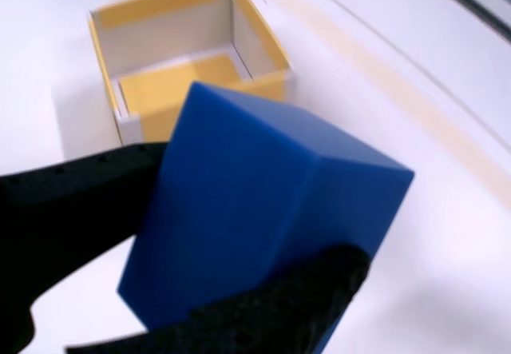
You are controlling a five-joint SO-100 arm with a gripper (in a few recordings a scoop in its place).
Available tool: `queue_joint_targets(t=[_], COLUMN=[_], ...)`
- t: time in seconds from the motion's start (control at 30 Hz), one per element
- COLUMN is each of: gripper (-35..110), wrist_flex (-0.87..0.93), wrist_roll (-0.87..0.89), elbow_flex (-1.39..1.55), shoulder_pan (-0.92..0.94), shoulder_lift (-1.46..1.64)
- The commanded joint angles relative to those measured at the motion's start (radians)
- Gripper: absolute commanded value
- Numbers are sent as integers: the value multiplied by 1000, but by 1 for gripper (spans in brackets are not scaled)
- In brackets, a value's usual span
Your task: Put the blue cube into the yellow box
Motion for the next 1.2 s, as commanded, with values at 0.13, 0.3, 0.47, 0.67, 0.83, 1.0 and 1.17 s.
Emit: queue_joint_targets(t=[0.13, 0.3, 0.47, 0.67, 0.83, 1.0, 1.17], gripper=[11, 11, 10, 10, 10, 10, 10], wrist_flex=[-179, -199, -222, -250, -261, -281, -302], wrist_roll=[6, 23, 52, 91, 107, 138, 160], elbow_flex=[-256, -426, -575, -703, -764, -798, -827], shoulder_pan=[-166, -218, -264, -311, -337, -350, -357], shoulder_lift=[-143, -316, -468, -612, -698, -767, -833])
